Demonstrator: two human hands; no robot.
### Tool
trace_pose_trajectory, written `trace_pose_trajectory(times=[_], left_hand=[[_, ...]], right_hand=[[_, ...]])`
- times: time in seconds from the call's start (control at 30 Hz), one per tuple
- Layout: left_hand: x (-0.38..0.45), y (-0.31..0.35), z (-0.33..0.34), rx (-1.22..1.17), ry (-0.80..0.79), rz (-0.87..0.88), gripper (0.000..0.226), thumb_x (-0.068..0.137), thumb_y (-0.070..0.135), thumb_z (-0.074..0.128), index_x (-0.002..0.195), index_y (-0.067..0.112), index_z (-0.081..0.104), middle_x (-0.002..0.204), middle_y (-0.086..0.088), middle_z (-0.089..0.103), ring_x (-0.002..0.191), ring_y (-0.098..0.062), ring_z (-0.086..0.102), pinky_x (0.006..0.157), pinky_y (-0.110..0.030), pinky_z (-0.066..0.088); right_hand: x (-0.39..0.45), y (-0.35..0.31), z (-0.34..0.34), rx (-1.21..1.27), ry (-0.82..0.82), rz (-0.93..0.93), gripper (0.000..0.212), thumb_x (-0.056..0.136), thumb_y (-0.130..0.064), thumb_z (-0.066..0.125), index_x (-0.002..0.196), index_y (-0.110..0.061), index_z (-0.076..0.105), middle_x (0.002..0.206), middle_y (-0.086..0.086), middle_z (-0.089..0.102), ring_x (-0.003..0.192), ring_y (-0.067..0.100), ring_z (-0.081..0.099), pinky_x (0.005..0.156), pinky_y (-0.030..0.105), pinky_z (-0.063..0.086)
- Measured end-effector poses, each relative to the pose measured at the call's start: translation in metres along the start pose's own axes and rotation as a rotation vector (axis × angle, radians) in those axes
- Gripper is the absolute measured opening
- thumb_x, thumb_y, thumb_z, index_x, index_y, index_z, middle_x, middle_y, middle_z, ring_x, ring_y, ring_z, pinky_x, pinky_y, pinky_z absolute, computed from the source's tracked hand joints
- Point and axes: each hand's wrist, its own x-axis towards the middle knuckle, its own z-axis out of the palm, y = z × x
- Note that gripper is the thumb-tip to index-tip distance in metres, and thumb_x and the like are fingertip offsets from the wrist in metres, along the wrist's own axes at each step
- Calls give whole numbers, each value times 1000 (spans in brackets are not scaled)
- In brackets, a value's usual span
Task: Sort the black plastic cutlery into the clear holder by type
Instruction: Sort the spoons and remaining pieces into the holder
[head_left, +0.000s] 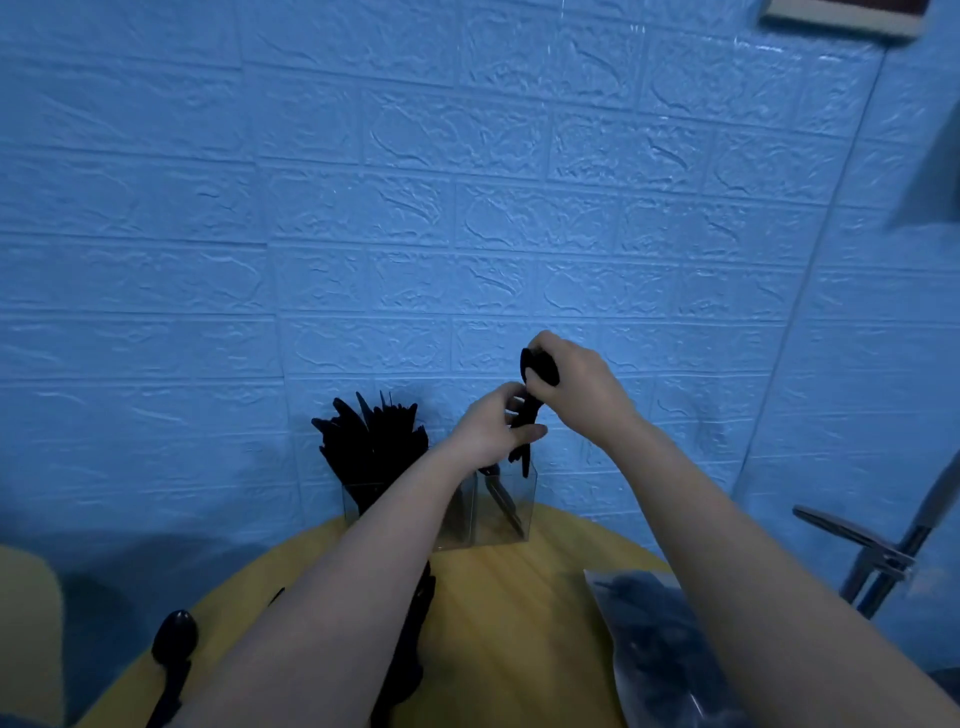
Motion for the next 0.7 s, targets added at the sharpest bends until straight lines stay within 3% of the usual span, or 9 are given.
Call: trace_pose_trajectory(times=[0.07, 0.23, 0.4, 0.57, 0.7], left_hand=[[7, -9, -4, 44, 18, 1, 44, 86, 9, 68, 127, 10, 52, 118, -3, 60, 104, -20, 61, 90, -31, 49], [27, -19, 1, 122, 108, 58, 33, 84, 3, 68, 116, 4, 59, 109, -6, 65, 100, -19, 63, 82, -20, 42], [35, -44, 7, 418, 42, 52, 31, 85, 25, 70, 110, 10, 63, 109, -5, 68, 104, -21, 62, 90, -34, 47], [29, -44, 1, 1020, -42, 67, 45, 90, 55, 51, 113, 18, 63, 108, -3, 66, 110, -22, 53, 113, -37, 17], [21, -37, -11, 1154, -68, 25, 45, 91, 53, 49, 117, 18, 61, 110, -4, 64, 116, -22, 50, 116, -41, 9]], right_hand=[[5, 6, 9, -16, 33, 0, 18, 92, -18, 53, 107, -9, 54, 97, 8, 61, 88, 26, 55, 73, 36, 41], [16, 16, 27, -80, 78, -35, 18, 95, -23, 50, 110, -12, 52, 105, 3, 59, 91, 24, 56, 74, 36, 41], [12, 32, 47, -78, -12, -27, 18, 95, -22, 50, 108, -10, 51, 102, 5, 58, 88, 26, 56, 71, 38, 43], [3, 42, 72, -121, -137, 29, 18, 96, -26, 48, 109, -13, 50, 107, 3, 59, 90, 27, 57, 69, 38, 44], [-5, 50, 86, -97, -304, 77, 23, 95, -29, 51, 113, -15, 48, 114, 5, 57, 98, 26, 56, 74, 38, 45]])
